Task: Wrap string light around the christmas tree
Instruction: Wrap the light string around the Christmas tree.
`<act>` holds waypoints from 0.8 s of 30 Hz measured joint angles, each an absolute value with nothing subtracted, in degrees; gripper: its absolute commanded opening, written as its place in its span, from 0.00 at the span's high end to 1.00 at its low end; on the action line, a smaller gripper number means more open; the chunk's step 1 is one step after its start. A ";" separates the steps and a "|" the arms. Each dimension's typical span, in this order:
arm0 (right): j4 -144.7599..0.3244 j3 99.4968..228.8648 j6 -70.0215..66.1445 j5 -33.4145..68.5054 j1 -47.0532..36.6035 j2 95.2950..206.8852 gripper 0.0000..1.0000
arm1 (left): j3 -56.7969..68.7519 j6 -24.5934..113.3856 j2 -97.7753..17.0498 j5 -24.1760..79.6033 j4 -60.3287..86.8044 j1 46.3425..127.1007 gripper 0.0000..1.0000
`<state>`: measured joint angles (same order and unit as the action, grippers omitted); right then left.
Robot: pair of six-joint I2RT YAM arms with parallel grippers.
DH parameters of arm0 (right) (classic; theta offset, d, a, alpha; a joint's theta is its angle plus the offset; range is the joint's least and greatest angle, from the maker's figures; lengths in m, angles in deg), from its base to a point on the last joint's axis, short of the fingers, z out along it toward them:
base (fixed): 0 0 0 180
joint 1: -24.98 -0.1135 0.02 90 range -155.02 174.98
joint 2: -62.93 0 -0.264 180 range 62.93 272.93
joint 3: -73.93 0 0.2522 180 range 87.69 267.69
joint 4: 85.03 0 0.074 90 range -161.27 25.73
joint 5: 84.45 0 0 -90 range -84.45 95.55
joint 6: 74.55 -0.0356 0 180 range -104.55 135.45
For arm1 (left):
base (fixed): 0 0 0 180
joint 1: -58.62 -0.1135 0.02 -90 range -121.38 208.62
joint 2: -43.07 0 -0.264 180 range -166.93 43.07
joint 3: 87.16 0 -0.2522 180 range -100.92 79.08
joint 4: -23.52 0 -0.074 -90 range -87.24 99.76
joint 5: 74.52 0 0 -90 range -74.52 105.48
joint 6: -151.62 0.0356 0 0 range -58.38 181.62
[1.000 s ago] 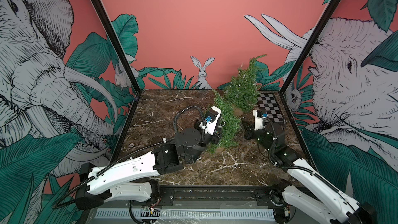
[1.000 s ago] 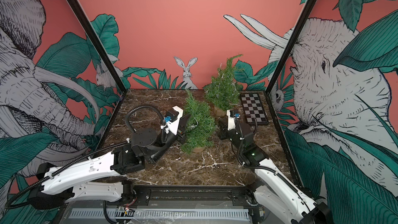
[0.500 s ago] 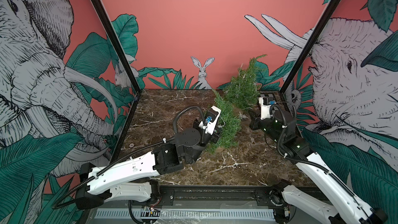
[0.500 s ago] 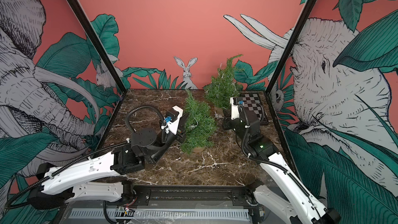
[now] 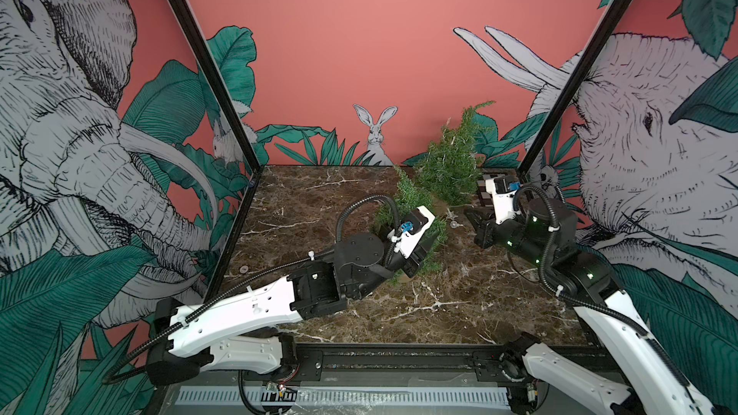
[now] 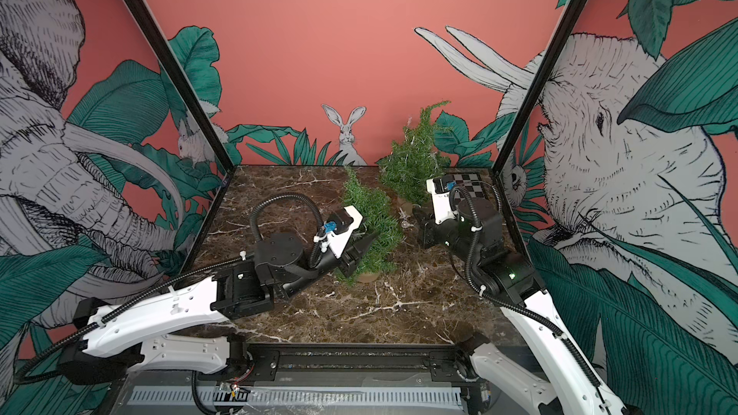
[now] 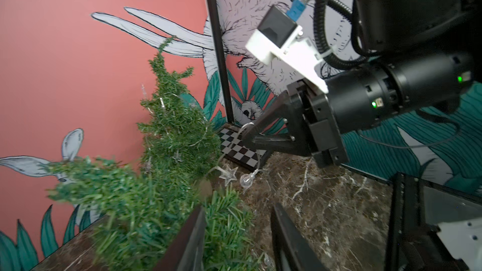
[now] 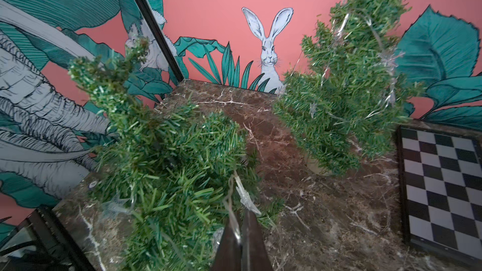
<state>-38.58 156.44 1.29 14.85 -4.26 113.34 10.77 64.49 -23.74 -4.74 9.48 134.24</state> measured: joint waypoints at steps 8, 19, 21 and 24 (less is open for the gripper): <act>-37.86 156.88 -3.23 20.86 -4.23 113.10 1.00 | 13.08 58.41 -26.86 -0.96 12.04 134.30 0.52; -43.93 156.73 -9.59 26.12 -4.26 111.59 1.00 | 15.42 52.71 -31.45 -1.44 17.24 134.39 0.38; -45.22 156.64 -10.68 26.52 -4.23 111.50 1.00 | 16.10 51.90 -31.72 -2.16 18.40 134.39 0.37; -47.08 156.57 -12.39 27.24 -4.23 111.33 1.00 | 17.92 50.50 -31.80 -3.56 21.55 134.39 0.36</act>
<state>-47.08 156.57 -12.39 27.24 -4.23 111.33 17.92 50.50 -31.80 -3.56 21.55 134.39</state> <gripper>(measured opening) 0.054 0.635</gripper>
